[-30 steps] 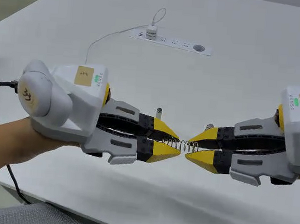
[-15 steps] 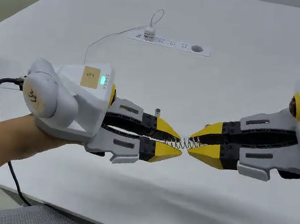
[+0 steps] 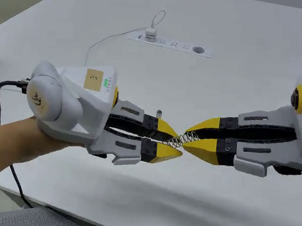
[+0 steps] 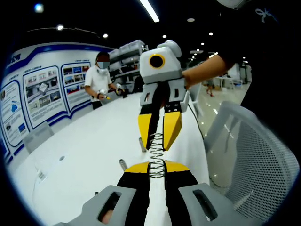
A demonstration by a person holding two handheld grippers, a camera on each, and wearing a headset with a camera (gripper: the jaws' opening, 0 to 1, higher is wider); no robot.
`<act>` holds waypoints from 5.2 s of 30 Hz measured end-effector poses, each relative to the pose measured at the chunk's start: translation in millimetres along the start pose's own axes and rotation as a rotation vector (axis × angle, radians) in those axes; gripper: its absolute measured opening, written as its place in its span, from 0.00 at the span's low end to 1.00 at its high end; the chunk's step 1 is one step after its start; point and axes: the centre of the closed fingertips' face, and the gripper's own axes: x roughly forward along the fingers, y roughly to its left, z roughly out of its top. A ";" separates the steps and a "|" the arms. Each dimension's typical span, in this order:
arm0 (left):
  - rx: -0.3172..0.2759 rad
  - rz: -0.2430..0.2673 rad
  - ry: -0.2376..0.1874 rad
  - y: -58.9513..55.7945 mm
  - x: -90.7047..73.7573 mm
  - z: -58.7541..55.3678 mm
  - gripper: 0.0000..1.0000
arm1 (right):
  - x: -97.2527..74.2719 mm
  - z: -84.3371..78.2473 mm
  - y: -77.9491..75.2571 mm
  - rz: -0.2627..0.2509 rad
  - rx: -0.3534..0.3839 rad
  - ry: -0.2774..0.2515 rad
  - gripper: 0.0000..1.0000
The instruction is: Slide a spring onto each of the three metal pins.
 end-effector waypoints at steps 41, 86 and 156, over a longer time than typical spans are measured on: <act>-0.254 0.351 -0.074 44.2 -47.1 -47.1 0.52 | 9.1 -3.3 -47.5 -0.161 0.035 0.126 0.11; -0.360 0.414 0.039 69.4 -88.2 -104.5 0.94 | 74.2 -34.0 -129.3 -0.216 0.050 0.287 0.11; -0.359 0.338 0.065 59.0 -86.3 -91.7 1.00 | 96.6 -84.3 -129.7 -0.188 -0.028 0.564 0.16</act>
